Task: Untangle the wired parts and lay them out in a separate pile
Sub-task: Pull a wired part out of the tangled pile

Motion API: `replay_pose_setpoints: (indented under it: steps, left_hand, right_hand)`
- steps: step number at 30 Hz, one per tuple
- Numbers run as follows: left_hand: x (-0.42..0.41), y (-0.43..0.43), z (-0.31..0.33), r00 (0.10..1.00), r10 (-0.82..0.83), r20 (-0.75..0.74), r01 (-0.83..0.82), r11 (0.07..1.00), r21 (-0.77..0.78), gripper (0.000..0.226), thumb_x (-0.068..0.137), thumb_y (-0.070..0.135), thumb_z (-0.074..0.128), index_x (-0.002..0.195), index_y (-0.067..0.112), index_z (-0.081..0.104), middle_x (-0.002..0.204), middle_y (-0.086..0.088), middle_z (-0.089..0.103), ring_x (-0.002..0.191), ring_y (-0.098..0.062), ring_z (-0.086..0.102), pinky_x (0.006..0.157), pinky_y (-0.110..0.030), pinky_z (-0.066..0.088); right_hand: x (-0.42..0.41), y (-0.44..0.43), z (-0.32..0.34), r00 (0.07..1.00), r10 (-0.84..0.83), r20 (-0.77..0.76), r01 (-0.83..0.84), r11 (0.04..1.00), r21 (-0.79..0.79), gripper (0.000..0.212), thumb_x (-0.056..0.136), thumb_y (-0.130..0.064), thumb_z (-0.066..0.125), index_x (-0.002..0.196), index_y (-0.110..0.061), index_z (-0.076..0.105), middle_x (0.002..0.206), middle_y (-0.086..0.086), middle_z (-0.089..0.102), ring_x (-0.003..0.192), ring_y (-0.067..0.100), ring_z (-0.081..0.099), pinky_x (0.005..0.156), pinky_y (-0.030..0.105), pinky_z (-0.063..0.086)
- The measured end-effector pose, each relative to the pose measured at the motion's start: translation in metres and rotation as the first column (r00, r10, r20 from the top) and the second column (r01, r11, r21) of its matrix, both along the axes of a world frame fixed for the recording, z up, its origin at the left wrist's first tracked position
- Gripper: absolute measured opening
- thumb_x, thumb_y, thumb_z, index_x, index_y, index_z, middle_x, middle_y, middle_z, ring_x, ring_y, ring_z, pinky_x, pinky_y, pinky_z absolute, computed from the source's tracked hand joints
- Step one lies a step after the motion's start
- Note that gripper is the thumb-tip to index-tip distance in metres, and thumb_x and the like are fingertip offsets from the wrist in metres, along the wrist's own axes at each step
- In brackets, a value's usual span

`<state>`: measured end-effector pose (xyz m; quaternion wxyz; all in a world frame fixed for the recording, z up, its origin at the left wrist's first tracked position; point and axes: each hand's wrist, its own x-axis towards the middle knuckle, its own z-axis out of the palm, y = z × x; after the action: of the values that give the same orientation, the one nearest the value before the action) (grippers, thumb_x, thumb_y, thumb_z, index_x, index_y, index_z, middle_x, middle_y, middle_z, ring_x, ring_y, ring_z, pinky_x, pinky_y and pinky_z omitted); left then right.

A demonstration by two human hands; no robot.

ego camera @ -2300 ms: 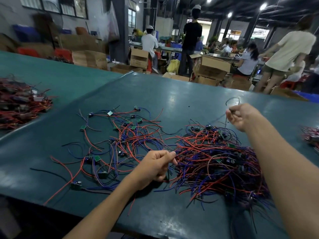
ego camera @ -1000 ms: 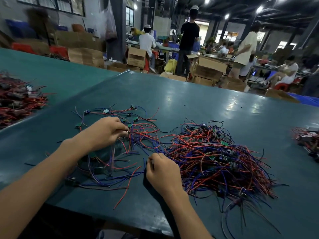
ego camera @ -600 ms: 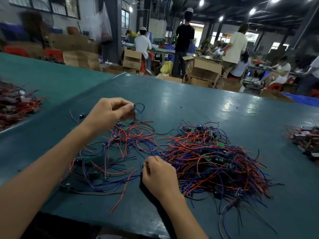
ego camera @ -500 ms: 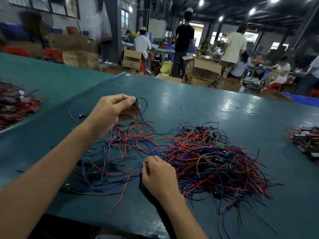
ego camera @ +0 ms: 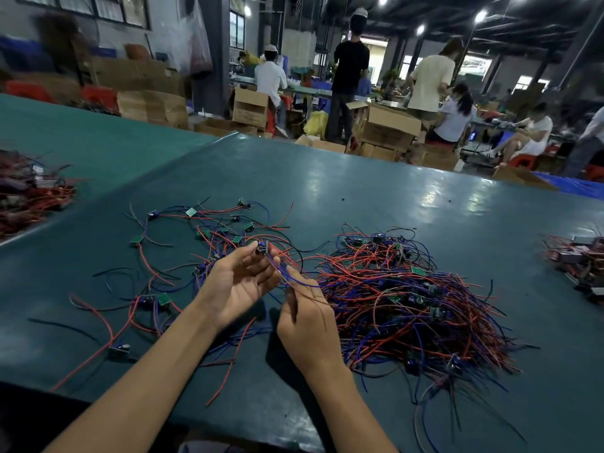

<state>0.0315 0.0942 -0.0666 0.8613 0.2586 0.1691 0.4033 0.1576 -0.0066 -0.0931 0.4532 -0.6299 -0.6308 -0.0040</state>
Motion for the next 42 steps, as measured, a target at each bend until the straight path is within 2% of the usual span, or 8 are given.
replay_pose_setpoints:
  steps: [8, 14, 18, 23, 26, 29, 32, 42]
  left_hand:
    - [0.000, -0.002, -0.007, 0.999, 0.015, -0.037, -0.014, 0.999, 0.038, 0.027, 0.083, 0.023, 0.066, 0.095, 0.002, 0.078, 0.096, -0.010, 0.073, 0.069, -0.016, 0.066, 0.063, -0.032, 0.058]
    - [-0.001, -0.007, -0.004, 0.997, 0.070, 0.014, -0.071, 0.994, 0.081, 0.026, 0.082, 0.018, 0.064, 0.106, 0.008, 0.065, 0.087, -0.009, 0.067, 0.054, -0.012, 0.047, 0.052, -0.026, 0.048]
    - [-0.002, -0.012, -0.004, 0.990, 0.037, -0.139, -0.010, 0.982, 0.190, 0.029, 0.068, 0.023, 0.077, 0.095, 0.014, 0.078, 0.085, -0.008, 0.070, 0.059, -0.014, 0.059, 0.061, -0.030, 0.059]
    - [0.006, -0.019, -0.008, 0.962, -0.055, -0.267, 0.146, 0.930, 0.338, 0.027, 0.070, 0.021, 0.080, 0.096, 0.013, 0.075, 0.094, -0.017, 0.072, 0.073, -0.025, 0.072, 0.063, -0.034, 0.059]
    - [0.010, -0.020, -0.013, 0.940, -0.101, -0.325, 0.219, 0.911, 0.350, 0.042, 0.075, 0.021, 0.082, 0.112, 0.006, 0.072, 0.106, -0.025, 0.072, 0.083, -0.031, 0.074, 0.075, -0.040, 0.061]
    - [0.013, -0.021, -0.017, 0.920, -0.115, -0.375, 0.266, 0.886, 0.380, 0.037, 0.075, 0.023, 0.084, 0.109, 0.011, 0.076, 0.106, -0.022, 0.074, 0.085, -0.028, 0.075, 0.078, -0.037, 0.061]
    - [0.013, -0.021, -0.018, 0.908, -0.107, -0.405, 0.279, 0.876, 0.393, 0.042, 0.074, 0.029, 0.088, 0.109, 0.009, 0.077, 0.108, -0.023, 0.074, 0.092, -0.033, 0.074, 0.087, -0.041, 0.059]
    - [0.017, -0.026, -0.011, 0.946, 0.008, -0.324, 0.096, 0.948, 0.305, 0.020, 0.076, 0.012, 0.080, 0.095, 0.007, 0.077, 0.102, -0.026, 0.074, 0.090, -0.036, 0.075, 0.076, -0.036, 0.060]
  right_hand:
    - [0.007, -0.001, -0.001, 0.976, 0.067, -0.207, -0.038, 0.989, 0.141, 0.047, 0.092, 0.003, 0.051, 0.137, -0.007, 0.061, 0.118, 0.007, 0.068, 0.103, 0.018, 0.066, 0.092, 0.027, 0.053]
    - [0.012, -0.005, 0.013, 0.579, 0.161, -0.799, -0.251, 0.968, 0.014, 0.033, 0.101, 0.002, 0.052, 0.108, -0.019, 0.076, 0.097, 0.009, 0.076, 0.067, 0.017, 0.066, 0.038, 0.024, 0.043]
    - [0.009, 0.000, 0.026, 0.514, 0.165, -0.842, -0.323, 0.946, -0.012, 0.030, 0.098, -0.035, 0.063, 0.095, -0.010, 0.079, 0.070, 0.009, 0.062, 0.056, 0.027, 0.048, 0.041, 0.026, 0.035]
    - [0.015, 0.012, 0.047, 0.457, 0.118, -0.882, -0.303, 0.952, -0.029, 0.017, 0.092, -0.022, 0.072, 0.094, -0.006, 0.080, 0.076, 0.020, 0.066, 0.066, 0.029, 0.057, 0.057, 0.041, 0.052]
    - [0.027, 0.014, 0.055, 0.510, 0.102, -0.854, -0.390, 0.913, -0.124, 0.016, 0.093, -0.017, 0.072, 0.093, -0.003, 0.080, 0.078, 0.022, 0.073, 0.062, 0.022, 0.068, 0.057, 0.037, 0.060]
    - [0.044, 0.013, 0.059, 0.719, 0.103, -0.688, -0.347, 0.910, -0.226, 0.025, 0.095, -0.018, 0.069, 0.080, 0.000, 0.077, 0.048, -0.004, 0.059, 0.039, 0.004, 0.050, 0.039, 0.015, 0.040]
    - [0.057, 0.018, 0.063, 0.899, 0.095, -0.428, -0.237, 0.927, -0.291, 0.031, 0.090, -0.028, 0.075, 0.067, -0.007, 0.074, 0.051, 0.004, 0.057, 0.045, 0.009, 0.045, 0.045, 0.019, 0.035]
    - [0.055, 0.050, 0.072, 0.961, -0.011, -0.275, -0.090, 0.931, -0.352, 0.043, 0.088, -0.034, 0.076, 0.058, -0.004, 0.067, 0.044, 0.003, 0.053, 0.033, 0.006, 0.038, 0.041, 0.019, 0.033]
